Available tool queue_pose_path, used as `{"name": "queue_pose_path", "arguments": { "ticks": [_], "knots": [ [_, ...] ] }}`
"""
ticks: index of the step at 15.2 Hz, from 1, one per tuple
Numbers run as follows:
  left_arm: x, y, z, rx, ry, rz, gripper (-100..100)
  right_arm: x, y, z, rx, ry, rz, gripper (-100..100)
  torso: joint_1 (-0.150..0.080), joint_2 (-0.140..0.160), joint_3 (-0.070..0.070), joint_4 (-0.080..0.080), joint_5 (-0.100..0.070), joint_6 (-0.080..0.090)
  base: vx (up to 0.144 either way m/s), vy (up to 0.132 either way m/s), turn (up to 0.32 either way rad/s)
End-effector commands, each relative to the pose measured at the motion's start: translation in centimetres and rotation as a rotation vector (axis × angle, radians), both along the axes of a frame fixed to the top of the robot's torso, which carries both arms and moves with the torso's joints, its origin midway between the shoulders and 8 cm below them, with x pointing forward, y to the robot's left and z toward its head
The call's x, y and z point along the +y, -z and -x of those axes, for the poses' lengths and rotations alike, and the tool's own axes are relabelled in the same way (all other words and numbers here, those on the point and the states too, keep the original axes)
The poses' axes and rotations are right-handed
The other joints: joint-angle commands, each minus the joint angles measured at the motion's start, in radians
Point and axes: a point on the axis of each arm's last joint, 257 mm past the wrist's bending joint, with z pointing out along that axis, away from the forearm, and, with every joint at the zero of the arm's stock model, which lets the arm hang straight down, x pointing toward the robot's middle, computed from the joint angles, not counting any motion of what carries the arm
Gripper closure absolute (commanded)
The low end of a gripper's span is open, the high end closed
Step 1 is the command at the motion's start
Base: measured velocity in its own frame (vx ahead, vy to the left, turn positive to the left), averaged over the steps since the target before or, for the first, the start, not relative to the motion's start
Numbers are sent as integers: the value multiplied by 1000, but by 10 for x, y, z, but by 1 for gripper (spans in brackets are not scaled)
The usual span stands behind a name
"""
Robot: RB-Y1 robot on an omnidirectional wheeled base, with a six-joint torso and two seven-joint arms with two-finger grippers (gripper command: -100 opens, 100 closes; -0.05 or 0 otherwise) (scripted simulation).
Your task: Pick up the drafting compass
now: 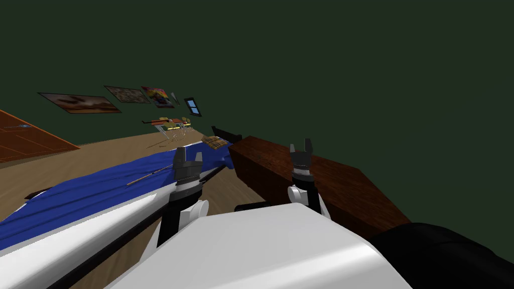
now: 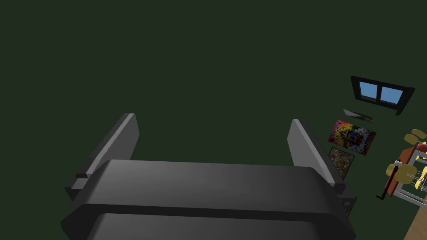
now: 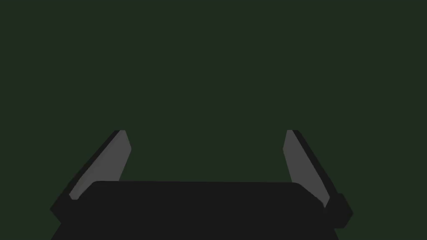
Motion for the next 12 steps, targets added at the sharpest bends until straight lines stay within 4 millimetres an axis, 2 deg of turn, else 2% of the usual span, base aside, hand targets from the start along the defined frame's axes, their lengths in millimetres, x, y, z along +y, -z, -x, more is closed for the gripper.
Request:
{"name": "queue_pose_path", "arguments": {
  "ticks": [1,7,12],
  "knots": [
    [0,0,0,0,0,0,0,6,3,-1,13,-16,47,-100,0,0,0,0,0,0,-30,35,18],
    [0,0,0,0,0,0,0,19,14,-5,54,-48,172,-100,4,3,2,1,1,0,-46,66,18],
    [0,0,0,0,0,0,0,30,27,-8,92,-73,285,-100,4,1,0,0,1,0,-8,54,29]
  ]
}}
